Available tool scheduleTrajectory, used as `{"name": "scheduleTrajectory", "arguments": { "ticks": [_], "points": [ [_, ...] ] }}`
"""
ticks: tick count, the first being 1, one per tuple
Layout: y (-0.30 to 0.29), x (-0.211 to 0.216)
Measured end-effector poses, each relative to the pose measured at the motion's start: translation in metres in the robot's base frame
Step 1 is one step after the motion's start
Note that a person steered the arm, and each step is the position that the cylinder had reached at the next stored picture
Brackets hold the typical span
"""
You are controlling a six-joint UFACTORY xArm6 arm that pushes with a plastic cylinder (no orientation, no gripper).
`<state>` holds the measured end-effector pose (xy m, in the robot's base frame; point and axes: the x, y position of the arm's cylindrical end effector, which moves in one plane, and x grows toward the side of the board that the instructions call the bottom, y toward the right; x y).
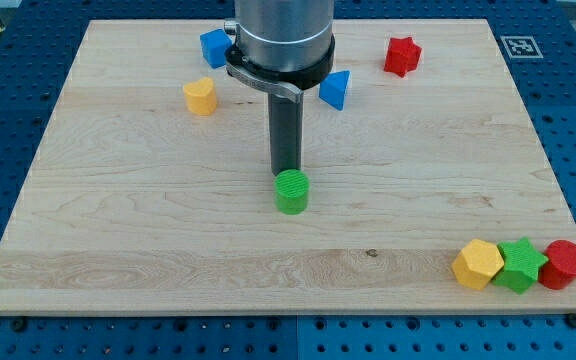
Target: Move the green circle to the top of the green star
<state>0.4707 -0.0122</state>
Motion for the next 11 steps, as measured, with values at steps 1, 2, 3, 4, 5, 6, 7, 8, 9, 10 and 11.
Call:
{"name": "scheduleTrajectory", "arguments": {
  "ticks": [1,2,3,4,5,6,7,8,9,10,11],
  "points": [
    [-0.020,0.015],
    [-0.027,0.031],
    [0.012,0.033],
    [0.058,0.037],
    [0.105,0.050],
    [0.146,0.053],
    [0.175,0.054],
    [0.199,0.054],
    [0.203,0.053],
    [0.165,0.052],
    [0.153,0.057]
  ]
}}
